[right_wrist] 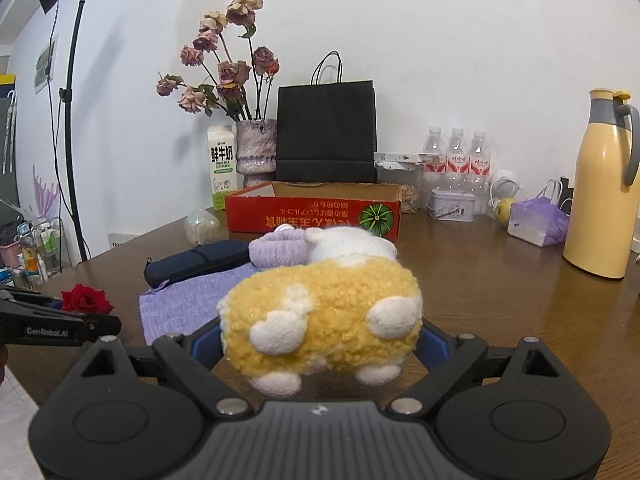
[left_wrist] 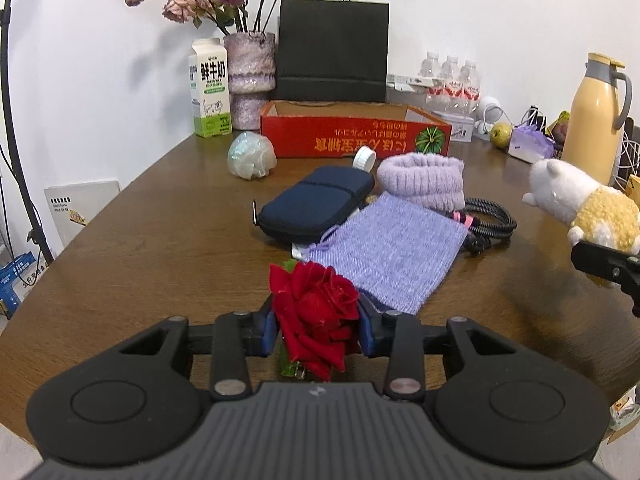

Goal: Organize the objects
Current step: 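Carry the sheep and the rose in both grippers toward the red cardboard box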

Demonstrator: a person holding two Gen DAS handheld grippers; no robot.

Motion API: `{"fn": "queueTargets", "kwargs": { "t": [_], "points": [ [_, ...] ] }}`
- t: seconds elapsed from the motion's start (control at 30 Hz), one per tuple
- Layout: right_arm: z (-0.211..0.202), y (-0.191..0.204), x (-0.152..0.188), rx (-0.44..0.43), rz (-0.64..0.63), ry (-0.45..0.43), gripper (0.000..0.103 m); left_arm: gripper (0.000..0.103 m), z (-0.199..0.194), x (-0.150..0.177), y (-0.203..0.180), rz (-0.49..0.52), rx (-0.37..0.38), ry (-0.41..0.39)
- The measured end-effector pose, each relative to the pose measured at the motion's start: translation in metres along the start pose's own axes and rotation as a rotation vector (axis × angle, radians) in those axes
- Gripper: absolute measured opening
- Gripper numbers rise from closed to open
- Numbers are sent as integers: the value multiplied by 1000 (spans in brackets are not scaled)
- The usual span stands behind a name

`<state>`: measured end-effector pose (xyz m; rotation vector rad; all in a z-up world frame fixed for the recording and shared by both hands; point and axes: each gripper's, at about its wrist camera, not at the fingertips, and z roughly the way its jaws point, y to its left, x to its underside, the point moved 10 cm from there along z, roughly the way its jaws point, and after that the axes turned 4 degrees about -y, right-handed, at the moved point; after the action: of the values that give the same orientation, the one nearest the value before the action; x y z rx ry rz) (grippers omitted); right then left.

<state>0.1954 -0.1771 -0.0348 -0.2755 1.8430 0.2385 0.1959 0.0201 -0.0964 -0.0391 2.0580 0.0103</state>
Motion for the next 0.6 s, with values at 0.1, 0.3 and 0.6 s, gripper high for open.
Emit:
{"fn": "queueTargets", "kwargs": {
  "t": [0.1,0.3,0.6],
  "points": [
    [-2,0,-5,5,-3,-12,93,39,-2,-7,0,-6,-5,-10],
    [-2,2,-16,12,-9,-40,93,39,-4,-26,-3,-9,4,-42],
    [10,7,-39,17,-29,-79,93,39,-1,-61,-9,-15,7,-106]
  ]
}}
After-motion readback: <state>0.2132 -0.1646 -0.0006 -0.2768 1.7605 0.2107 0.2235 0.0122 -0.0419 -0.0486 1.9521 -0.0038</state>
